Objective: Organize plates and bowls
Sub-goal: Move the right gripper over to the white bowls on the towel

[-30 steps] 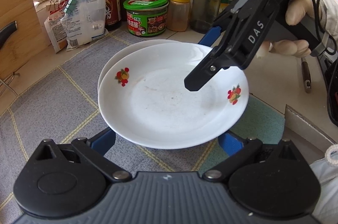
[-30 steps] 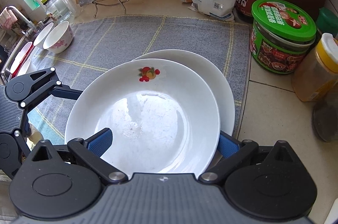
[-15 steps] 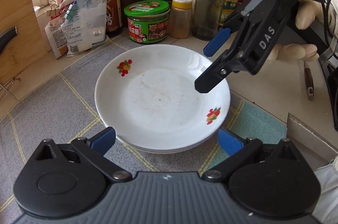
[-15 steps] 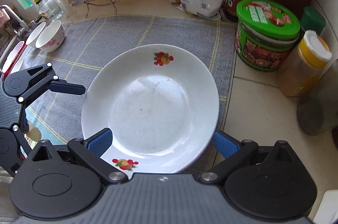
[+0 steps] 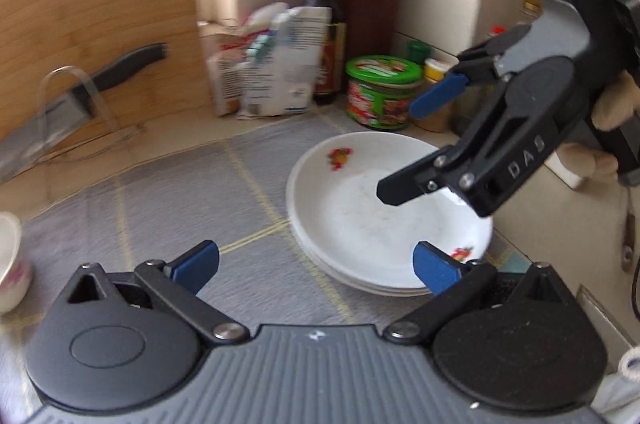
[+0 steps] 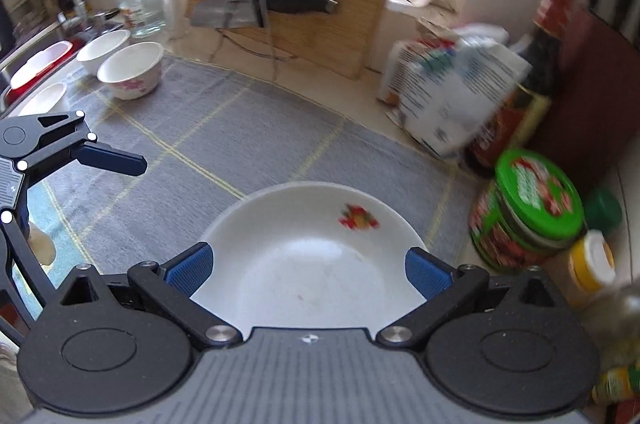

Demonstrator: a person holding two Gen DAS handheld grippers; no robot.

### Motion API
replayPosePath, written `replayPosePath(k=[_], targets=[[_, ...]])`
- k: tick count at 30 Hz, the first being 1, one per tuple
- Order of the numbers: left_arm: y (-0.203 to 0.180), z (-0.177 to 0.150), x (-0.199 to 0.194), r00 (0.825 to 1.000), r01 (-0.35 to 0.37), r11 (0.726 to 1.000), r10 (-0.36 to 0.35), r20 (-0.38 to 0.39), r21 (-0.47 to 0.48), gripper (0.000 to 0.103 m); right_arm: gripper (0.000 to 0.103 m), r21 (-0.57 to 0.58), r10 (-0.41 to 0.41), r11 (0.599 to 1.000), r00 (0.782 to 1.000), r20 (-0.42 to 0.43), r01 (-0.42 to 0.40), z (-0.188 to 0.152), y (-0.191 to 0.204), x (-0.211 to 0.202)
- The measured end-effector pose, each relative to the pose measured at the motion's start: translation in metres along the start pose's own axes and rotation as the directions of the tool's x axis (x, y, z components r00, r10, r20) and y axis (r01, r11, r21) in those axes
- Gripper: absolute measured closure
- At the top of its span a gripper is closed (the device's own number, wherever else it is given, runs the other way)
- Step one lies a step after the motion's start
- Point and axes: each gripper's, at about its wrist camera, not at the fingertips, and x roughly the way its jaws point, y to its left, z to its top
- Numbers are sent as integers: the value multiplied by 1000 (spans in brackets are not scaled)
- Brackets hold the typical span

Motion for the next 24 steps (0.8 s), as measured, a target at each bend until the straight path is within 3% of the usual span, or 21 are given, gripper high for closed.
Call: replayPosePath(k=[6,11,17,24], targets=[[26,-23,-38,987,-158,981,160,16,-109,1,0,-46,106,994,993,59,-103,30,45,17],[59,-47,-62,973,-226,960,231,11,-168,1,0,-60,165,985,983,80,-161,47,85,30],[104,-82,-94,977,-211,964,215,11,-165,1,0,-32,169,985,985,32,-168,66,137,62],[157,-127,-137,978,-205,974,206,3,-96,1,0,2,165,986,985,-44,-165,85,211,104]])
